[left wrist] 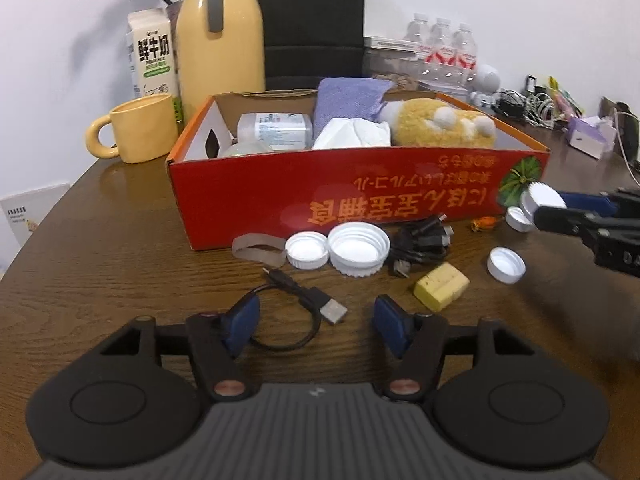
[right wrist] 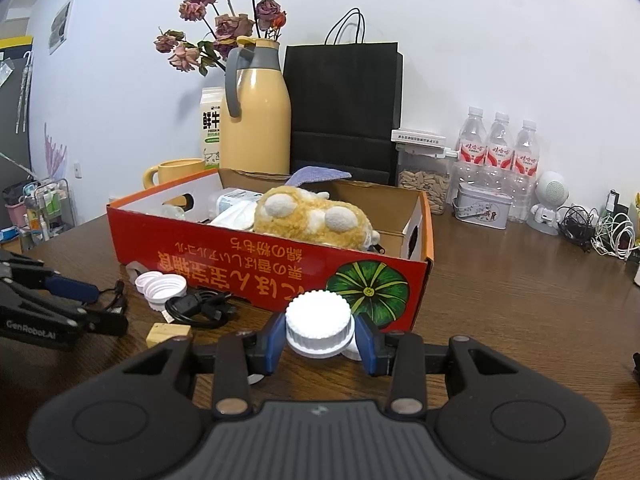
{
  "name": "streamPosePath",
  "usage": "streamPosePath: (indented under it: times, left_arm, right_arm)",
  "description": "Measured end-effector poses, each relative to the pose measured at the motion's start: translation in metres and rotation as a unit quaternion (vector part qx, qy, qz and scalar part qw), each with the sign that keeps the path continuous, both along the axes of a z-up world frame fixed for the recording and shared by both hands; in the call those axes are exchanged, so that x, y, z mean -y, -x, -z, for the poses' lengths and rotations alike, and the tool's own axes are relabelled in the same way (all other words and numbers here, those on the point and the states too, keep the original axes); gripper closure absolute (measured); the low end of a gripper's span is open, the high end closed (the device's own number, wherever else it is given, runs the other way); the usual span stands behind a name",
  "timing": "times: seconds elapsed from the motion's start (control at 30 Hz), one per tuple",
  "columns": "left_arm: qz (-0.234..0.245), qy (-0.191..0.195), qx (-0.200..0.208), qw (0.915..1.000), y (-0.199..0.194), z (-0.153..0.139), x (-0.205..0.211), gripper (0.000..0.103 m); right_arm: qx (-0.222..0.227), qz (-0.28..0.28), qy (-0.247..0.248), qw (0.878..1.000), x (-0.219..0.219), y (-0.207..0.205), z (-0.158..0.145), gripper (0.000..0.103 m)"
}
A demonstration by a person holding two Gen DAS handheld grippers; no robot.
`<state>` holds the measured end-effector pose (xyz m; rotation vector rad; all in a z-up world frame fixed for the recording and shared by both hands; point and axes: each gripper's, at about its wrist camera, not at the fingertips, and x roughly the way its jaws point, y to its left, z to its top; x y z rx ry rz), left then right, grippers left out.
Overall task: Organize objects
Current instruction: 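Grasp the black cable with the left tool while the right tool holds the white cap, then carry the black cable and white cap into the box and open both tools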
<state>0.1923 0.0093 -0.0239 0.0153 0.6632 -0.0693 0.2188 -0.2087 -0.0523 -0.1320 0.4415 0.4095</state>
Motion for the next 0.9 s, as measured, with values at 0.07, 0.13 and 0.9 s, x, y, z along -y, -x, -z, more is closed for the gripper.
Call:
streamPosePath:
  times: [0.07,0.13,0.9]
  left_arm:
    - [-0.008,0.010,0.002,0.9999,-0.003,-0.001,0.000,0.069]
    - [-0.009,0.015,0.002,0.9998,-0.004,-0.002,0.002,0.078]
    - [-0.003,0.031,0.164,0.9860,-0.013,-0.086,0.001,0.078]
  right_arm:
    - [0.000,0.001,0.000,1.000,0.000,0.001,0.000,0.066]
    - [0.000,0.002,0.000,1.000,0.000,0.001,0.000,0.066]
    - [0.078,-0.068,-0.019,0.994,-0.064,-0.012,-0.047,0.066]
